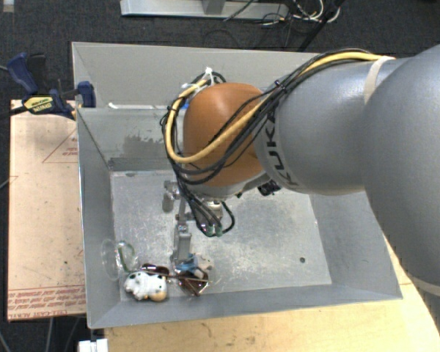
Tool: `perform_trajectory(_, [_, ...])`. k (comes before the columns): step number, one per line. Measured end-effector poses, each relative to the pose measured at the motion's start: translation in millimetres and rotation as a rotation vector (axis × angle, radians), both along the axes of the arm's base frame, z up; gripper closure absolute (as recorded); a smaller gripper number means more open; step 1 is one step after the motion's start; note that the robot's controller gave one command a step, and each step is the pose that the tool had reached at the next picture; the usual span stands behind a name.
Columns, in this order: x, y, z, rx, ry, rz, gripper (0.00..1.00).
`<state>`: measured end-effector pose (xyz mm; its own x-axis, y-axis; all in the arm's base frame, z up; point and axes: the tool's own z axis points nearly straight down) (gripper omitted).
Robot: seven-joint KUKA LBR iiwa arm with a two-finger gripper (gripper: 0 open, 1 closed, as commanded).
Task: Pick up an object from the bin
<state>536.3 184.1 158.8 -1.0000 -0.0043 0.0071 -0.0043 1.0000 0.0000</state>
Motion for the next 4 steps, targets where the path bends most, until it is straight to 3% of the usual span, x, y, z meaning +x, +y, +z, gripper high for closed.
perform_trajectory(1, [1.8, -1, 5, 0.001, -0.007, -0.003, 0.0])
perform_trajectory(2, [-11.7, -23, -30, 0.003, -0.013, 0.077, 0.0])
perform_trajectory(3, [-26.8, -76, -48, 0.001, -0.005, 0.193, 0.0])
perform_trajectory(4, [-39.6, -38, -64, -0.001, -0.008, 0.209, 0.0])
